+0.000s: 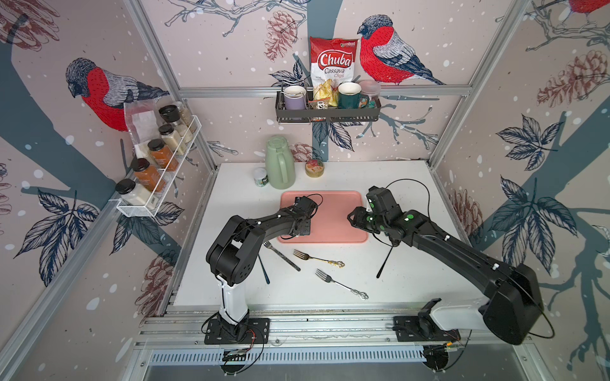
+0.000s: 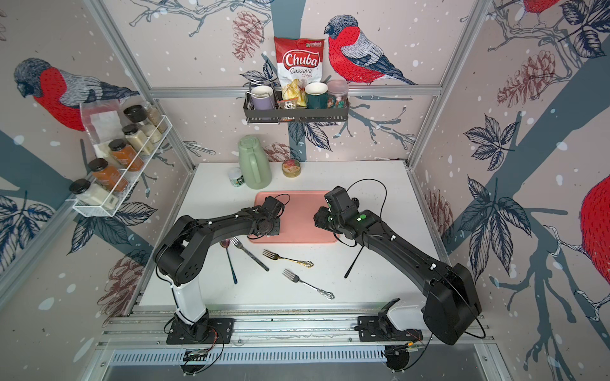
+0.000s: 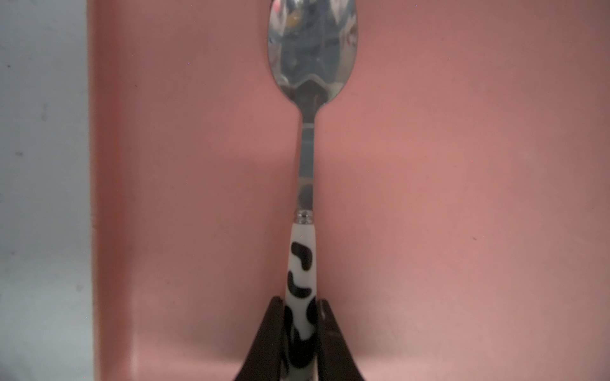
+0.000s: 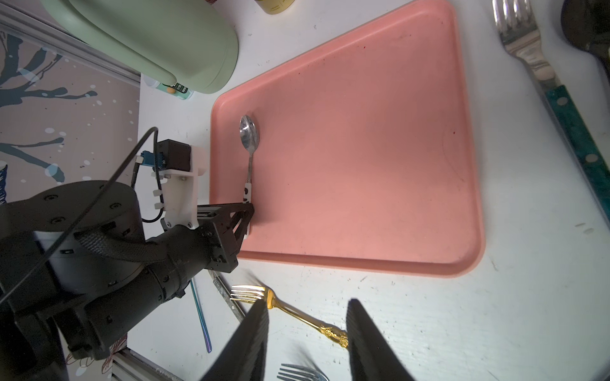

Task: Set the spoon and fork side by side
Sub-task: Pick up the spoon from the tray.

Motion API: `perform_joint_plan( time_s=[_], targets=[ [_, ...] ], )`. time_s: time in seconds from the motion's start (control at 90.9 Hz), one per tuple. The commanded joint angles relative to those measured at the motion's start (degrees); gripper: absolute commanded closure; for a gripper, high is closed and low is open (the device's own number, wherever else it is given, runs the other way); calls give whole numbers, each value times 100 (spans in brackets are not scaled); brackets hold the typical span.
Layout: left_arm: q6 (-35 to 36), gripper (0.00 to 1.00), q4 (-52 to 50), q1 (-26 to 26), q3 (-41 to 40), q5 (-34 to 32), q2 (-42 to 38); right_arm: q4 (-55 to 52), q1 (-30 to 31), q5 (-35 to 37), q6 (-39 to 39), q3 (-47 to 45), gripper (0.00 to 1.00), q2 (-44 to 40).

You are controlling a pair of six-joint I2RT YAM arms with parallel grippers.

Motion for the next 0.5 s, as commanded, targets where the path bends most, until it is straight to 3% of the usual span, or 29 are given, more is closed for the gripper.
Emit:
perform_joint_plan(
  time_s=[0.0, 0.176, 0.33, 0.484],
  targets=[
    [13, 90, -154, 25, 14, 26, -32, 53, -7, -22, -85, 0, 59, -9],
    [84, 92, -358, 104, -18, -161, -600, 56, -34, -47, -69, -9, 59, 5],
    [178, 92, -590, 545, -99, -279, -1124, 151, 37, -128, -108, 36, 59, 166],
    [174, 92, -574, 1138, -391, -132, -1448, -303, 645, -19, -795, 557, 58, 868]
  ],
)
